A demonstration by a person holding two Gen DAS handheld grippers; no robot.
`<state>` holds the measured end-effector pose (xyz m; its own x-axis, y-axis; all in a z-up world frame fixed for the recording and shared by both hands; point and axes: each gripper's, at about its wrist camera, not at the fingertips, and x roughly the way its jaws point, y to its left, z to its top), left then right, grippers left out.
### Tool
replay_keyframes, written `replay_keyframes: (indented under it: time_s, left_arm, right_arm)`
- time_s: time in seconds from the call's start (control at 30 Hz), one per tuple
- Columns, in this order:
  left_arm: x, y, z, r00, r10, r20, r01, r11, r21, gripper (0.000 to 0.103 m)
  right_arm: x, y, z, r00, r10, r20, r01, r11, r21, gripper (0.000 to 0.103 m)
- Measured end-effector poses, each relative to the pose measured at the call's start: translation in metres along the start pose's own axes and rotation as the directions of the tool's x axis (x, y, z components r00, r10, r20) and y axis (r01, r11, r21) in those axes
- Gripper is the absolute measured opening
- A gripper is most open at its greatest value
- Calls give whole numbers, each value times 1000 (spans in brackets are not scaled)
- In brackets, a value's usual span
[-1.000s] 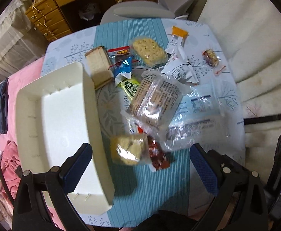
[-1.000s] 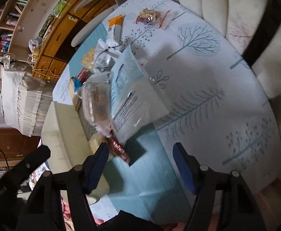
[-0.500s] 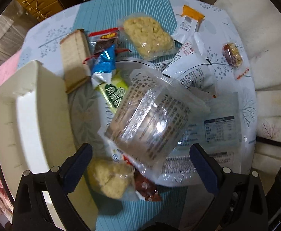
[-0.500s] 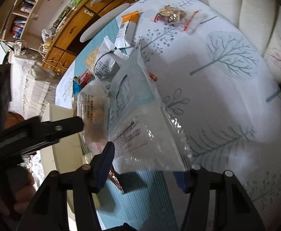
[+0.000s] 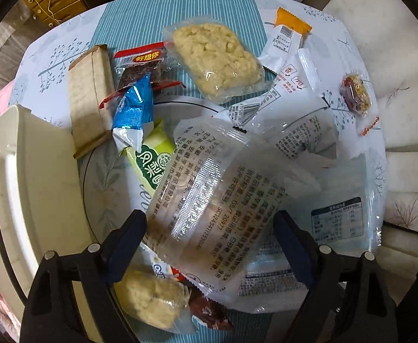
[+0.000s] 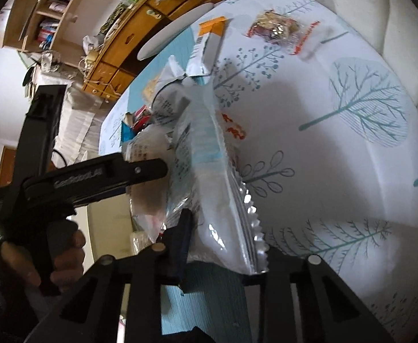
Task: Organize snacks
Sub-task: 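Grasp the clear printed bread bag with the left tool while the right tool grasps the blue-labelled clear packet, then carry both packets into the white tray and open both tools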
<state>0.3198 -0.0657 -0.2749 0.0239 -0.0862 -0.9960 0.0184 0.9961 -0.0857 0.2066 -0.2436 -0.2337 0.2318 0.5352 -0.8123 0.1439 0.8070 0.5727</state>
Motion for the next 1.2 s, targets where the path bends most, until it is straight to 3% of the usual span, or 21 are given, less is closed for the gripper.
replay_keyframes:
  time_s: [0.43,0.8,1.0,1.2]
  left_arm:
    - [-8,-2,-18,999,5,38,-6,999,32,67]
    - [-56,7,-48,998,18,52,-19,1000,16,66]
    - [-93,13,-67,997,30,66,-31,999,16,67]
    - [-125,37,-94,997,-6,71,8,1000,-21,67]
  right_arm:
    - [-15,-4,-6,1000,-11,-16,11,1000,-17,21]
    - [-34,29,-20,997,-70,12,71,985,-159,19]
    - [-50,58,-33,990,-115,81,133,954,-270,18]
    - [-65,87,-50,979,-136,152,184,911,-370,18]
